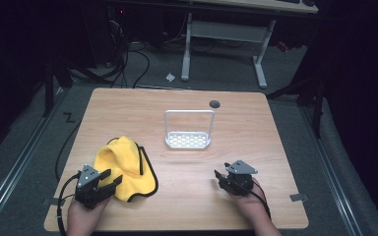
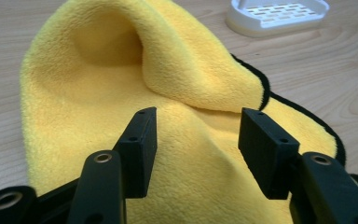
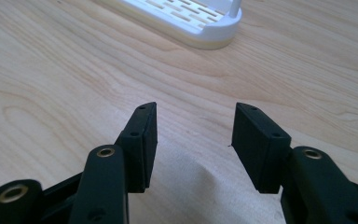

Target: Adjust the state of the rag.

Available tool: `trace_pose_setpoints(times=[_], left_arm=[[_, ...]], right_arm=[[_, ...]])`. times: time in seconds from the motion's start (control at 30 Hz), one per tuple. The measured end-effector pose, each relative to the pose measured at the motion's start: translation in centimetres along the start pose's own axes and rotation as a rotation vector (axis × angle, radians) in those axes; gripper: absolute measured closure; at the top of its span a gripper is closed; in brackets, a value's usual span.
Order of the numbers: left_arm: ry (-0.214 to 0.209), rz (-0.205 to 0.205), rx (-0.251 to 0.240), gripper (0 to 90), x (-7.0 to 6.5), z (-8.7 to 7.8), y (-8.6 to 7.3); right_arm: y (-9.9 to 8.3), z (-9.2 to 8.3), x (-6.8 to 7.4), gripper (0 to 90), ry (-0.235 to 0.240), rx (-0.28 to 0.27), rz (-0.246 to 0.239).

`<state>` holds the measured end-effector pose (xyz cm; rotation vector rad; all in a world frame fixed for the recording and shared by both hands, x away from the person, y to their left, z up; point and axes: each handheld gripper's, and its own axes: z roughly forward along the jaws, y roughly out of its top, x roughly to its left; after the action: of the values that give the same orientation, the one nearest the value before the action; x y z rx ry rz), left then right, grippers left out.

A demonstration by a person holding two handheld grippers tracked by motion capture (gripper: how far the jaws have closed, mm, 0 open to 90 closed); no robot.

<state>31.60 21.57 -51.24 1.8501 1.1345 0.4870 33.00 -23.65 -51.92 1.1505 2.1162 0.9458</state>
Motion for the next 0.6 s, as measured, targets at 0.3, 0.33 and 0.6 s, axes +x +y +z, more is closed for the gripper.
trace_pose_setpoints(times=[0.3,0.33,0.6], left_arm=[[-0.053,-0.058,0.003,44.4,0.6,0.1,-0.3],[-0.05,-0.054,0.004,44.1,0.6,-0.1,-0.4],[-0.042,-0.069,-0.004,43.6,1.0,-1.0,-0.8]], right_arm=[[-0.1,-0.1,0.5,47.4,0.009,0.005,-0.011],[0.0,-0.1,0.5,46.4,0.012,0.002,-0.01],[0.4,1.0,0.9,45.1,0.039,0.01,-0.035]])
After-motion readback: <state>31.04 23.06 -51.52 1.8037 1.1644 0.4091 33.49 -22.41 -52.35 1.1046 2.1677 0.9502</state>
